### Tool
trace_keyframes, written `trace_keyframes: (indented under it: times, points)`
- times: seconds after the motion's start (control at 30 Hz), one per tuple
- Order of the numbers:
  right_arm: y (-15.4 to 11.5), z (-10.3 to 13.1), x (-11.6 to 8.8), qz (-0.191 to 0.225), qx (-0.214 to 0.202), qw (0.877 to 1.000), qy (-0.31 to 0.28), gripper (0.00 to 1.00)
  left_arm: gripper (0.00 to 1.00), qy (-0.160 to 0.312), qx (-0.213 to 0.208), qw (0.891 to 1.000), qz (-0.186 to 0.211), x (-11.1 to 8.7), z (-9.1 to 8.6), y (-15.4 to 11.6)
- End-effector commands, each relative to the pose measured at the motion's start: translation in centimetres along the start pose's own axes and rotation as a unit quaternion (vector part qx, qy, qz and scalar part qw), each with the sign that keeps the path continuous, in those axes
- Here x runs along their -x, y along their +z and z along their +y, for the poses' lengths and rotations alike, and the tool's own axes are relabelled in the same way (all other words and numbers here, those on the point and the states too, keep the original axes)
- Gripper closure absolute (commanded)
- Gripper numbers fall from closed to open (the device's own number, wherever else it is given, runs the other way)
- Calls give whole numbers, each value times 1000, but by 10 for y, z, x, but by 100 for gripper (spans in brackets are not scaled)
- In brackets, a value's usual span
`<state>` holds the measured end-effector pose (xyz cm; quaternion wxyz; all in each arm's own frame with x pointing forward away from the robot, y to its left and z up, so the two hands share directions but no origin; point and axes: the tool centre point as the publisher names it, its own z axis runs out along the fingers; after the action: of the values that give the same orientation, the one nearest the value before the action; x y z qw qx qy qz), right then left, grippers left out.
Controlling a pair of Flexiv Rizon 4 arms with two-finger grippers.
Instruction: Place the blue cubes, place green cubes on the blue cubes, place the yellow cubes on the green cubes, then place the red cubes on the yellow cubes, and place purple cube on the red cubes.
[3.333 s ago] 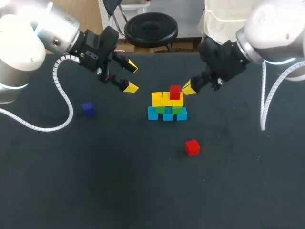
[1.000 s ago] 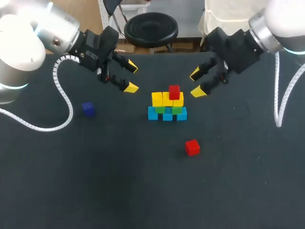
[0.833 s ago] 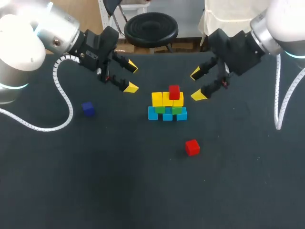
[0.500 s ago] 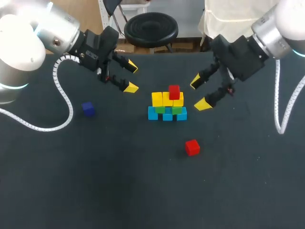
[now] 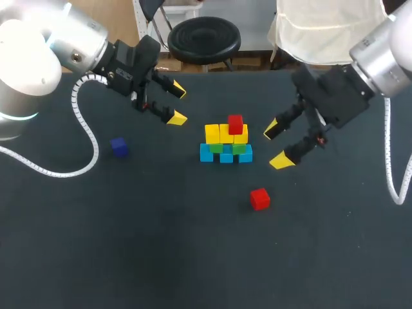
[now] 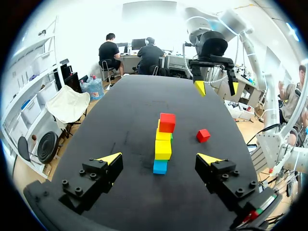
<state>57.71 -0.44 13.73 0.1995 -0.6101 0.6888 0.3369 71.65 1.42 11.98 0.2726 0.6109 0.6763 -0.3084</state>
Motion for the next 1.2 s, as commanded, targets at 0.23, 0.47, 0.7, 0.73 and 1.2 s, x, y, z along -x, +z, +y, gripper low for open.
trace_keyframes:
  times: [0.23, 0.47, 0.7, 0.73, 1.2]
  points:
    - [37, 12, 6, 30, 65, 994, -80, 0, 0, 1, -1, 1000, -1, 0, 1, 0]
    - [57, 44, -21, 38, 120, 990, -70, 0, 0, 1, -1, 1000, -1, 0, 1, 0]
    - [52, 62, -46, 30, 104, 994, -34, 0, 0, 1, -1, 1000, -1, 0, 1, 0]
    - [53, 63, -50, 31, 99, 994, -36, 0, 0, 1, -1, 1000, -1, 0, 1, 0]
    - [65, 42, -86, 23, 34, 998, -57, 0, 0, 1, -1, 1000, -1, 0, 1, 0]
